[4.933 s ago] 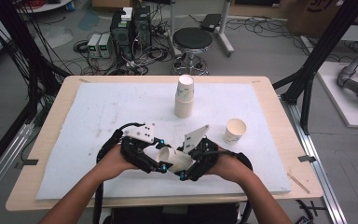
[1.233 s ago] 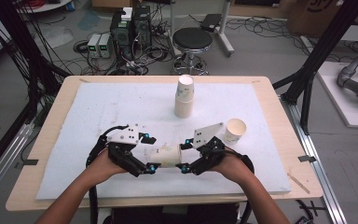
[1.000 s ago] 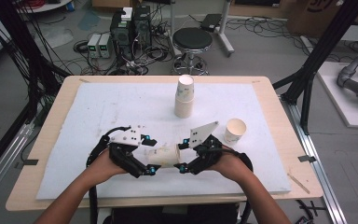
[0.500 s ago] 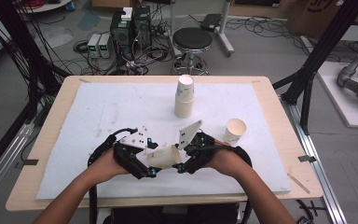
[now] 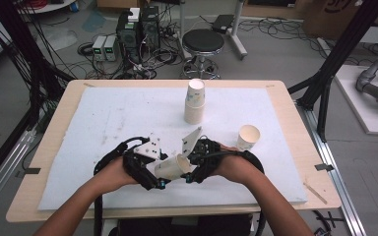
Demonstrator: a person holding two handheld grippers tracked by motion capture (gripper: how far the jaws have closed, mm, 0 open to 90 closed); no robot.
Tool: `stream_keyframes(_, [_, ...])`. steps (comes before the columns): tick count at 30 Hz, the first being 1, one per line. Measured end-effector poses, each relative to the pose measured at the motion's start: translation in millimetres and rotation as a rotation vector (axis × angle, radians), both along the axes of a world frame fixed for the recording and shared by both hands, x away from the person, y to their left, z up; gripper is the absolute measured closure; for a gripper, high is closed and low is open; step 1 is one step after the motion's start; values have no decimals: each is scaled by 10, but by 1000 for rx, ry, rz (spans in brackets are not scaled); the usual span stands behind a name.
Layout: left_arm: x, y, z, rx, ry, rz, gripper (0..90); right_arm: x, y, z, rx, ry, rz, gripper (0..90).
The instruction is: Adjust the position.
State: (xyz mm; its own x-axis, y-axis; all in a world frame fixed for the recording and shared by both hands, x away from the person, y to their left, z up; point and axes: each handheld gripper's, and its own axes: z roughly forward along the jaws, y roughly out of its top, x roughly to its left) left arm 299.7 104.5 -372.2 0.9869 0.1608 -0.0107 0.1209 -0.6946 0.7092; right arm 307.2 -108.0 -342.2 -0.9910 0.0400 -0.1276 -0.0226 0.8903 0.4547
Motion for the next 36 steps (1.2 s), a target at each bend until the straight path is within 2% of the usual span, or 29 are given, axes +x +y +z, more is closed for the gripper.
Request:
stream_keyframes(2, [3, -24, 0, 12, -2, -11, 219, -2, 11, -3, -5, 4, 2, 344])
stream_keyframes(4, [-2, -55, -17, 11, 13, -12, 232, -4, 22, 1, -15, 2, 4, 343])
stream_keyframes(5, [2, -65, -21, 25, 17, -18, 244, -6, 29, 2, -18, 1, 5, 343])
stream_keyframes(14, [22, -123, -66, 32, 29, -38, 353, -26, 61, -24, -54, 13, 22, 342])
stream_keyframes(18, [32, -131, -74, 35, 38, -41, 363, -28, 67, -25, -49, 12, 31, 340])
stream_keyframes(22, [31, -130, -74, 16, 46, -33, 364, -21, 51, 0, -33, 13, 35, 327])
stream_keyframes(24, [32, -120, -79, -13, 57, -20, 351, -11, 33, 10, -8, 22, 27, 293])
stream_keyframes(27, [49, -77, -95, -62, 65, 7, 334, 12, -31, 46, 97, 42, -22, 213])
stream_keyframes(32, [54, 25, -134, -143, 55, 66, 324, 27, -207, 115, 238, 49, -87, 212])
stream_keyframes(33, [53, 49, -149, -167, 55, 84, 323, 25, -247, 123, 258, 46, -97, 213])
stream_keyframes(34, [55, 72, -152, -170, 51, 91, 321, 17, -286, 128, 280, 44, -112, 213])
stream_keyframes(36, [50, 134, -184, -221, 48, 134, 318, 13, -362, 131, 312, 41, -136, 213])
